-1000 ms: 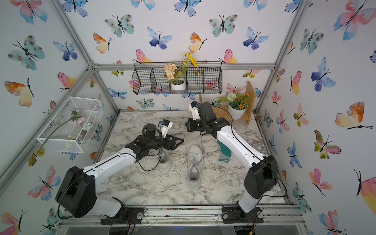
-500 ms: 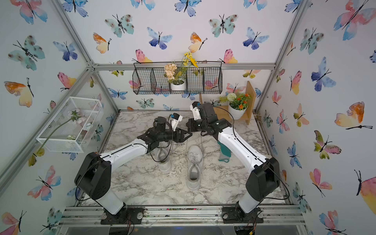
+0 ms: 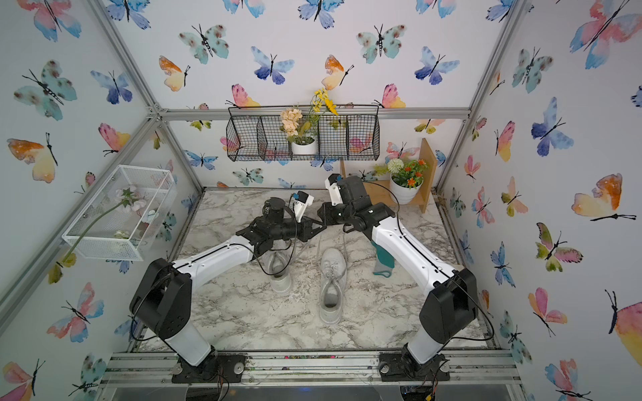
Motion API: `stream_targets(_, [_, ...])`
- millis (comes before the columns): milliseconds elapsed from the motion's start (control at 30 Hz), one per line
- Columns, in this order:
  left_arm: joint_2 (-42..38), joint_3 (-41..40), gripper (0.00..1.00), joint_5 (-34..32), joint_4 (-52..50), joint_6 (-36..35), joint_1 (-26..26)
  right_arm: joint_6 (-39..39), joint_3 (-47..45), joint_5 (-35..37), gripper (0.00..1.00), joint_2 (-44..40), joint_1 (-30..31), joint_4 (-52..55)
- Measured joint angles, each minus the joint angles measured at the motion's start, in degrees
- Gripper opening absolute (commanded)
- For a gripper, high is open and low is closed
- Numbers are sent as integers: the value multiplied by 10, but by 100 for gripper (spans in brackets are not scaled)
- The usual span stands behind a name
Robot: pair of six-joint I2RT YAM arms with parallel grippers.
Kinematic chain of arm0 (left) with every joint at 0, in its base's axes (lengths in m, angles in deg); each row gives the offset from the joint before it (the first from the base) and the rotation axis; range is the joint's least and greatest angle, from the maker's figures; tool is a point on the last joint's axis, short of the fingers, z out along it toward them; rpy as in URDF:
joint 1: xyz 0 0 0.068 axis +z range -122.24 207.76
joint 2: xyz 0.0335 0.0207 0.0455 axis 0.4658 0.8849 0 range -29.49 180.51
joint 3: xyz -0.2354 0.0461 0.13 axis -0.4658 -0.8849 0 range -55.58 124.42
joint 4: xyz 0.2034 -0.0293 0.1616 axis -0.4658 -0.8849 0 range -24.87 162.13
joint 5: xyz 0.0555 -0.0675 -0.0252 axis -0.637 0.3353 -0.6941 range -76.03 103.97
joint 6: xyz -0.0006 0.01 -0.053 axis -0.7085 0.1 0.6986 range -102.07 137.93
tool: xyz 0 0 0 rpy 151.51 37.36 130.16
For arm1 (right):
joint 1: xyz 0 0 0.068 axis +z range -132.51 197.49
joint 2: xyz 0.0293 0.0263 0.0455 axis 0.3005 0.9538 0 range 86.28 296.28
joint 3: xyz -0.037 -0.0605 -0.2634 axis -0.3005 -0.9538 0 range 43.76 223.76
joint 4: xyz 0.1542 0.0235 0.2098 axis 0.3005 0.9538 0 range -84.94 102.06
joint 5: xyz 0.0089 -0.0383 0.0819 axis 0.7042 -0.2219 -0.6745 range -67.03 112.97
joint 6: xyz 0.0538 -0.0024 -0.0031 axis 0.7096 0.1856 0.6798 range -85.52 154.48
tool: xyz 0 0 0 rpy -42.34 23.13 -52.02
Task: Tie the shoes
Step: Cross the shoelace with the shoelace.
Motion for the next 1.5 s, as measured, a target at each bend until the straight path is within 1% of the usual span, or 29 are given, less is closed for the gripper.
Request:
stream_targets(167, [0, -19, 0, 30, 1, 28, 15, -34, -5, 47, 62, -5, -15, 30])
stream_targets(267, [-1, -44, 0, 60, 9, 57, 35, -49, -37, 69, 71, -29, -42, 39])
stream_targets(367, [-2, -66, 0, 81, 16, 81, 52, -59, -78, 83, 78, -54, -77, 45])
stream_targets(433, [-3, -76, 7, 89, 18, 92, 61, -63, -105, 88, 81, -63, -99, 45])
stream_targets(567, [-4, -83, 16, 108, 27, 108, 63, -65, -153, 93, 87, -58, -126, 44])
stream_targets(733, [-6, -83, 22, 121, 40, 121, 60, -64, -178, 93, 87, -27, -129, 44])
stream_targets(933, [-9, -83, 26, 129, 46, 125, 60, -54, -177, 87, 76, 42, -129, 32])
stream_targets(1000, [-9, -83, 27, 129, 48, 125, 60, -50, -176, 80, 74, 68, -129, 29])
stream_targets(1133, [-12, -84, 27, 129, 50, 125, 60, -43, -170, 74, 73, 119, -122, 24])
stream_targets(1267, [-14, -84, 27, 129, 49, 125, 60, -35, -160, 70, 72, 150, -109, 13])
stream_targets(1400, [-14, -84, 27, 129, 48, 125, 60, -30, -128, 69, 70, 181, -91, 4])
stream_targets(1500, [-14, -84, 27, 129, 48, 124, 59, -28, -95, 70, 66, 205, -82, -3])
